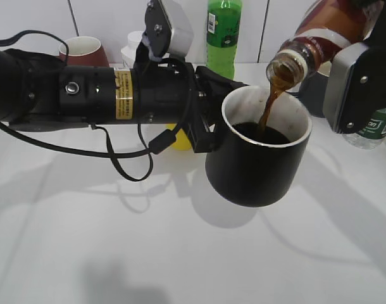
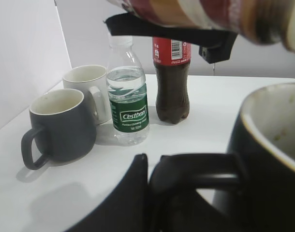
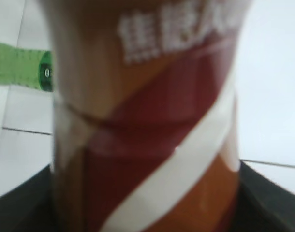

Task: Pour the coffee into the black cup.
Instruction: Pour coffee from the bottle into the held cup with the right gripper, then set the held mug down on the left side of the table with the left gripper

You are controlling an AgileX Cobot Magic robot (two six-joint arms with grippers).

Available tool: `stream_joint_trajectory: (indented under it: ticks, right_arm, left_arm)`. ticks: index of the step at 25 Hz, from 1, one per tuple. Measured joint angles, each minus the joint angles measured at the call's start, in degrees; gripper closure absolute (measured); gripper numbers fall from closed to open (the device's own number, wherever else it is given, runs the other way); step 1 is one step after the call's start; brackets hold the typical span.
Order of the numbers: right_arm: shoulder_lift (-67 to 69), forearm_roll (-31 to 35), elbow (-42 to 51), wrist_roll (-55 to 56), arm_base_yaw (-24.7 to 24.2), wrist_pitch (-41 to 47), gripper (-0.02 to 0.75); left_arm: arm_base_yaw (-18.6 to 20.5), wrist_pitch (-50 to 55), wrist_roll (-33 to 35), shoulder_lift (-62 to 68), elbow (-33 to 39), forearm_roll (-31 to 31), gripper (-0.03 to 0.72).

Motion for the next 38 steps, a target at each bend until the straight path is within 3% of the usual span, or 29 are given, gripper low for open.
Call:
stream_joint_trajectory:
  ticks: [9, 14, 22, 29, 38]
  right_arm:
    - [0.0, 0.1, 0.0, 12.2, 0.0, -0.2, 0.210]
    - [0.0, 0.1, 0.0, 24.1, 0.0, -0.2, 0.210]
    - [0.0, 0.1, 0.0, 47.5, 0.0, -0.2, 0.210]
    - [0.9, 0.1, 0.0, 85.7, 0.0, 0.1, 0.210]
    - [3.3, 0.1, 0.0, 91.6, 0.0, 1.1, 0.210]
  left_arm:
    - [0.0, 0.0, 0.1, 0.0, 0.0, -2.9, 0.654]
    - [0.0, 0.0, 0.1, 0.0, 0.0, -6.3, 0.654]
    - [0.4, -0.1, 0.1, 0.0, 0.0, -6.6, 0.654]
    - [3.4, 0.1, 0.1, -1.0, 0.0, -4.4, 0.654]
    - [11.0, -0.6, 0.1, -6.4, 2.0, -1.9, 0.654]
